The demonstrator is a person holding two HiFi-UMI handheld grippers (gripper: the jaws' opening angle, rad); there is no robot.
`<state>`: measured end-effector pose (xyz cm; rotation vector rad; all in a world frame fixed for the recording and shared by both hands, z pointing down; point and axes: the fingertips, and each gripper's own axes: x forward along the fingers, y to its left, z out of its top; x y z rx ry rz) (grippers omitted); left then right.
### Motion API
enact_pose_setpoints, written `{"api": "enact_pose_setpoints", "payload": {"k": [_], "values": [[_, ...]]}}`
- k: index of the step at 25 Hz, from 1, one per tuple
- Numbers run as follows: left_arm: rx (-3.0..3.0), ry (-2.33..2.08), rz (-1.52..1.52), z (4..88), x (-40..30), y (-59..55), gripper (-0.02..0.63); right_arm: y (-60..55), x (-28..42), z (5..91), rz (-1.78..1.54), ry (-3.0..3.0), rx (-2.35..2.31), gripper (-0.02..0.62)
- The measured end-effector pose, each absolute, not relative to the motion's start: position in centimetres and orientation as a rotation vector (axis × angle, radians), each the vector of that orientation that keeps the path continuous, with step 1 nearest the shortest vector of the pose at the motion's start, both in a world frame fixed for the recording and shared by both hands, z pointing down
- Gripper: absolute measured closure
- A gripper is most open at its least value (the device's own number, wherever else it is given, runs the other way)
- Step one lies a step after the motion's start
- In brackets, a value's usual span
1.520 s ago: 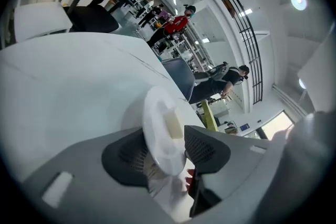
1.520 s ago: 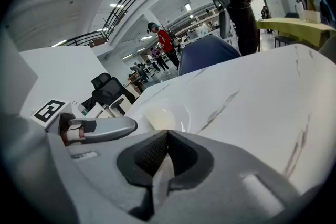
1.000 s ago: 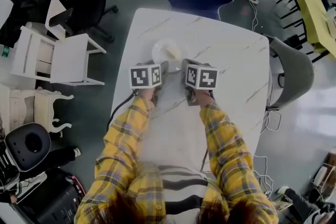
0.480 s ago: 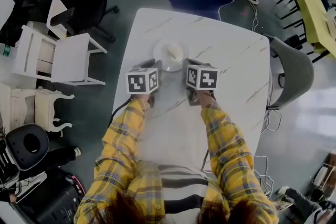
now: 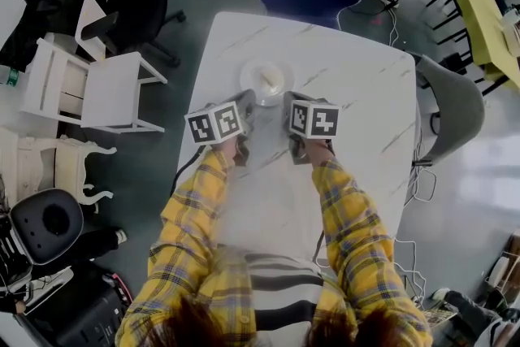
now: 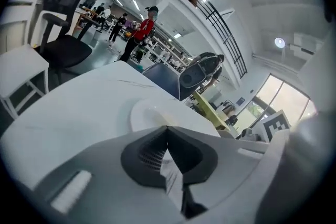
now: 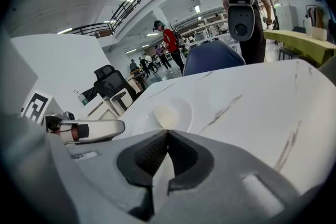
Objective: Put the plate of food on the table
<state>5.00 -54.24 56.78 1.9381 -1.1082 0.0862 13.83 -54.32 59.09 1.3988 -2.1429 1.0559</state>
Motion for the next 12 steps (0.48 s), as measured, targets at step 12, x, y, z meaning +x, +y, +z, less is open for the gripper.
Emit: {"api": "enact_pose_setpoints", "payload": {"k": [12], "values": [[1.952, -1.009, 0.032, 55.4, 4.8, -51.1, 0.611, -51.5, 11.5, 56.9, 1.05, -2.17, 1.432, 0.595]]}}
